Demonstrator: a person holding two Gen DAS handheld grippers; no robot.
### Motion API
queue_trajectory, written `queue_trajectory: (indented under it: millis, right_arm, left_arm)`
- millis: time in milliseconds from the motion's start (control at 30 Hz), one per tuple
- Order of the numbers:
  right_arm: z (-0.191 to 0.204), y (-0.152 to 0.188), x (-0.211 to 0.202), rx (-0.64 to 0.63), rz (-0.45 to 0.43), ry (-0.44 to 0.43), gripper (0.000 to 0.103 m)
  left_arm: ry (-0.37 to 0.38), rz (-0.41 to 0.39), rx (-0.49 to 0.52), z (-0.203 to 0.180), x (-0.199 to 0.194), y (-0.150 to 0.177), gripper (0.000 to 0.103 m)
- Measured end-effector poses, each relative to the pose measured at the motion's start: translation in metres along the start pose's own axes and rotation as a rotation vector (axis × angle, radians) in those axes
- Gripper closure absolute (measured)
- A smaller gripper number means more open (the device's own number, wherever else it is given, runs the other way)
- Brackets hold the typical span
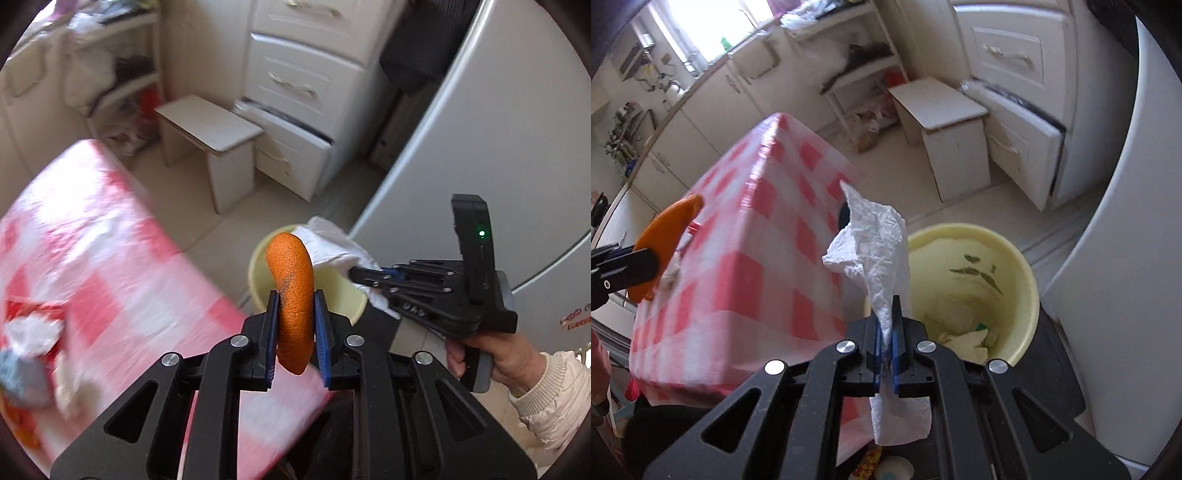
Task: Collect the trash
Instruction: 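Carry peel and paper sheet to the yellow bin and release, then return both tools to the table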
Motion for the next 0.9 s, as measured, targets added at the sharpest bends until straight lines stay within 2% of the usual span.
queue_trajectory:
  millis: [67,133,167,200,233,267,300,333,433,600,633,733,900]
  right_arm:
    - [-0.017,0.004,0.011,0.029,0.02,0.008,0.098]
    - [-0.031,0.004,0.027,0.066,0.042,0.018,0.097]
    - [-0.037,0.003,0.034,0.089,0.054,0.03,0.086]
    - [-0.041,0.003,0.036,0.109,0.055,0.037,0.057]
    - [-0.045,0.002,0.036,0.131,0.046,0.043,0.05]
    - [-0.049,0.002,0.035,0.146,0.039,0.05,0.047]
    - [-0.052,0.002,0.033,0.158,0.036,0.048,0.047]
    - [-0.054,0.002,0.028,0.176,0.03,0.041,0.047]
    - [-0.051,0.0,0.005,0.213,-0.014,0.013,0.045]
    - [-0.014,-0.026,-0.056,0.196,-0.191,-0.08,0.036]
    - [0.0,-0.033,-0.073,0.18,-0.234,-0.107,0.036]
    - [0.047,-0.044,-0.113,0.104,-0.335,-0.173,0.032]
    - [0.138,-0.042,-0.155,-0.006,-0.468,-0.281,0.024]
  left_arm:
    - [0.02,0.073,0.032,-0.01,0.038,-0.012,0.085]
    - [0.002,0.132,0.04,-0.016,0.073,-0.023,0.083]
    - [-0.022,0.151,0.04,-0.017,0.087,-0.027,0.081]
    - [-0.04,0.161,0.036,-0.016,0.096,-0.029,0.079]
    - [-0.058,0.164,0.025,-0.015,0.101,-0.031,0.075]
    - [-0.068,0.154,0.013,-0.014,0.101,-0.033,0.071]
    - [-0.074,0.136,0.006,-0.012,0.096,-0.035,0.062]
    - [-0.082,0.102,0.002,-0.009,0.087,-0.036,0.054]
    - [-0.138,0.012,-0.024,0.003,0.05,-0.032,0.047]
    - [-0.195,-0.152,-0.172,0.035,-0.03,-0.002,0.03]
    - [-0.207,-0.188,-0.211,0.044,-0.049,0.01,0.025]
    - [-0.259,-0.261,-0.289,0.063,-0.096,0.045,0.022]
    - [-0.381,-0.324,-0.382,0.091,-0.157,0.108,0.019]
Point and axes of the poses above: each gripper's, at about its wrist camera, not at the fingertips, and x roughly the way its jaws point, z to its left, y to its underside, the point moved 5 cm from there along x, roughly the way its jaws point, and after that the axes turned 3 degrees about -x, right-handed, at the moved point
